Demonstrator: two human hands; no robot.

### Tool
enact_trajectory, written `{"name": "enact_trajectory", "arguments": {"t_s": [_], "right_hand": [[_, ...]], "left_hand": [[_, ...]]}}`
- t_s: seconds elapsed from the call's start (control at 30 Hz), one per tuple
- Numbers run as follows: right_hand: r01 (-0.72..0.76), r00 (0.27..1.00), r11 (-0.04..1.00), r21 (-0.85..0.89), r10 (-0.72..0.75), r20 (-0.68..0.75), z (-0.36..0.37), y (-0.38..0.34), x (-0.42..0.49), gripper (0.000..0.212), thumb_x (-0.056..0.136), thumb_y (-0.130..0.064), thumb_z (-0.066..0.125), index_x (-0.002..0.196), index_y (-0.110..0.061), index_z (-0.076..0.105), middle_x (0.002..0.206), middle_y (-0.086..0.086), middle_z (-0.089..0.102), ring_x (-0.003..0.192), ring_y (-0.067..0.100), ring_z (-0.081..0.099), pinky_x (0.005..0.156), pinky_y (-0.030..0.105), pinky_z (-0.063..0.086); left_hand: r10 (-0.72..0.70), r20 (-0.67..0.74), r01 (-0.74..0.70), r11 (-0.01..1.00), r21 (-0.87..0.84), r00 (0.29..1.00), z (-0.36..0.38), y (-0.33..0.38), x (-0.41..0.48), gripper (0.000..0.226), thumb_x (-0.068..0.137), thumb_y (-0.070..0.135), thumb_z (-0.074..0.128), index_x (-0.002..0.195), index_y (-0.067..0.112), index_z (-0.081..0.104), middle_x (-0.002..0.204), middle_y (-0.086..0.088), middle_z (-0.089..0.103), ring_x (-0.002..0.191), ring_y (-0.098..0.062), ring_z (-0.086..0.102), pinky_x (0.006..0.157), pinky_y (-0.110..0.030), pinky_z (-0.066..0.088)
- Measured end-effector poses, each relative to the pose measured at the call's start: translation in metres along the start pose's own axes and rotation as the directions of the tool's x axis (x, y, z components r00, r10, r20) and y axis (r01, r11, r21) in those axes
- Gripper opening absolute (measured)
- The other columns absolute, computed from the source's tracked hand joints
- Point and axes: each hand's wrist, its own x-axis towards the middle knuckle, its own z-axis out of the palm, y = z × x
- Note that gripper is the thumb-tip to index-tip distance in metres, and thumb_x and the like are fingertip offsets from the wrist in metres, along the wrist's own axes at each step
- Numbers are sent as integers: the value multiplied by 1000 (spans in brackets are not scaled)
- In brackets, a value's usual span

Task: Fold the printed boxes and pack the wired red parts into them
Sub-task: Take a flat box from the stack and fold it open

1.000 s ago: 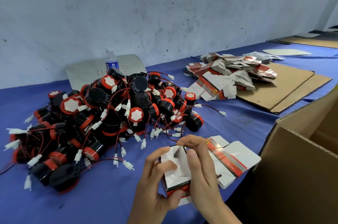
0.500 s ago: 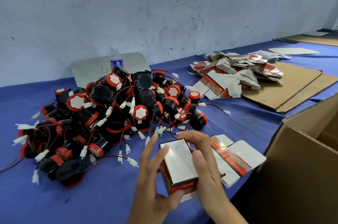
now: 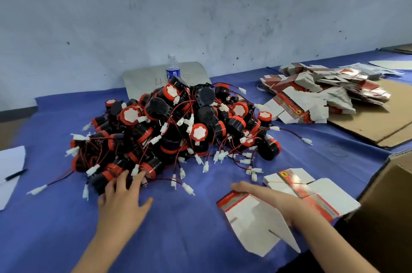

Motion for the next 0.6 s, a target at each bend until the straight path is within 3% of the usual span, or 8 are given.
{"name": "enact_trajectory", "arguments": {"t_s": [0.07, 0.17, 0.3, 0.37, 0.43, 0.5, 0.57, 0.6], "right_hand": [[-75, 996, 940, -332, 88, 23, -6, -16, 2, 47, 87, -55, 53, 104, -13, 67, 100, 6, 63, 93, 22, 61, 87, 30, 45], [-67, 998, 824, -562, 56, -37, -7, -39, 19, 49, 95, -41, 51, 132, -10, 54, 126, 7, 58, 118, 24, 57, 93, 27, 44], [-169, 983, 693, -701, 170, -69, -8, -57, 32, 46, 98, -41, 46, 133, -12, 46, 106, 19, 66, 66, 35, 69, 68, 38, 60], [-115, 988, 775, -622, 24, -153, -22, -60, 34, 66, 92, -64, 39, 122, -6, 51, 97, 12, 68, 68, 37, 71, 58, 35, 59], [29, 947, 819, -573, -205, -245, -35, -61, 28, 61, 94, -59, 41, 106, -2, 58, 89, 11, 70, 70, 36, 71, 54, 35, 58], [214, 783, 758, -616, -511, -356, -39, -62, 15, 33, 96, -41, 51, 97, -9, 60, 87, 6, 70, 68, 28, 70, 64, 40, 58], [437, 472, 570, -696, -804, -362, -32, -63, -2, 7, 93, -23, 58, 96, -18, 62, 92, -4, 68, 72, 15, 67, 72, 40, 55], [536, 317, 404, -741, -910, -268, -22, -66, -13, 14, 90, -16, 60, 103, -22, 62, 101, -7, 65, 84, 11, 65, 78, 38, 53]], "left_hand": [[5, 35, -7, 999, 43, 999, 8, -13, -2, 54, 87, 39, 65, 138, 34, 48, 147, -2, 37, 130, -30, 29, 98, -48, 38], [14, -28, -16, 998, -65, 1000, 9, -13, -1, 30, 86, 24, 70, 116, 26, 66, 134, -4, 49, 116, -32, 33, 84, -49, 45], [76, -155, -122, 941, -315, 985, -1, -21, 8, 8, 88, 11, 67, 92, 17, 71, 111, -2, 63, 101, -31, 47, 87, -36, 42], [4, -209, -126, 809, -574, 978, -17, -23, 9, 19, 89, 8, 66, 82, 26, 66, 93, 7, 67, 90, -23, 60, 80, -16, 43], [-142, -145, -44, 548, -835, 979, -37, -18, 7, 25, 94, 16, 60, 77, 33, 63, 84, 13, 67, 82, -7, 62, 58, -12, 48], [-203, -97, -27, 323, -946, 974, -54, -5, 3, 29, 98, 19, 54, 76, 35, 64, 81, 15, 68, 74, 0, 61, 48, -20, 49], [-169, -11, 7, 102, -995, 986, -69, 18, -2, 31, 98, 12, 52, 79, 30, 67, 77, 14, 68, 70, -1, 62, 48, -24, 49], [-107, 32, 33, -1, -999, 994, -77, 32, -5, 31, 96, 6, 52, 80, 26, 68, 76, 12, 69, 68, -1, 64, 48, -22, 51]]}}
